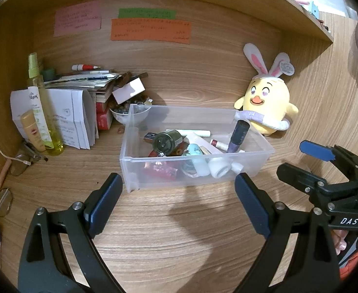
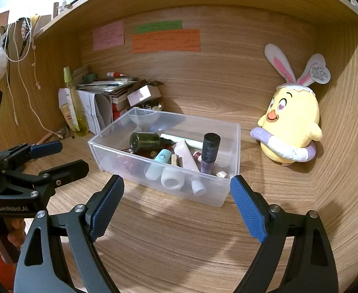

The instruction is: Organize objects

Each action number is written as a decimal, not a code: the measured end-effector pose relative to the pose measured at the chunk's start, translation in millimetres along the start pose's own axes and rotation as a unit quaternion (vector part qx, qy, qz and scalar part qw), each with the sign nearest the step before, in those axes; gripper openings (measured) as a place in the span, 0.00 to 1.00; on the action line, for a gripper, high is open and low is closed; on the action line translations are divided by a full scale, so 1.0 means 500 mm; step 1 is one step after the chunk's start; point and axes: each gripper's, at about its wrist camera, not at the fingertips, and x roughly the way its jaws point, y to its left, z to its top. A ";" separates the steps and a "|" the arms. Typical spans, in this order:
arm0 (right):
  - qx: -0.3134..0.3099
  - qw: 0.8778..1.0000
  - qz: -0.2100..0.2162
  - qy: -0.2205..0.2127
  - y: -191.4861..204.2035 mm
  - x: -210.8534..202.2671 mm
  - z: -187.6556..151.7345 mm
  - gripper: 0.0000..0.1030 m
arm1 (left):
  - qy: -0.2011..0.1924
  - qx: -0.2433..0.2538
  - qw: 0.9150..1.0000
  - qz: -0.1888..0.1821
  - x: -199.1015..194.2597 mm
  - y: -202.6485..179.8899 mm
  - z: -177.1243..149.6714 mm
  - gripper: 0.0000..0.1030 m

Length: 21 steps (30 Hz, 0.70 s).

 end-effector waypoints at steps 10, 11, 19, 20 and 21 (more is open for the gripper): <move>0.002 1.000 0.002 0.000 -0.001 0.001 -0.001 0.85 | 0.001 0.001 1.000 0.001 0.000 -0.001 -0.002 0.91; 0.002 1.000 0.002 -0.001 -0.002 0.001 -0.001 0.85 | 0.001 0.003 1.000 0.002 0.000 -0.001 -0.001 0.91; 0.003 1.000 0.003 0.001 -0.004 0.003 -0.001 0.85 | -0.001 0.004 1.000 0.001 -0.001 -0.002 0.001 0.92; 0.003 1.000 0.003 0.001 -0.004 0.003 -0.002 0.85 | -0.001 0.004 1.000 0.001 -0.001 -0.002 0.001 0.92; 0.003 1.000 0.003 0.002 -0.005 0.004 -0.002 0.85 | -0.001 0.004 1.000 0.001 0.000 -0.003 0.001 0.93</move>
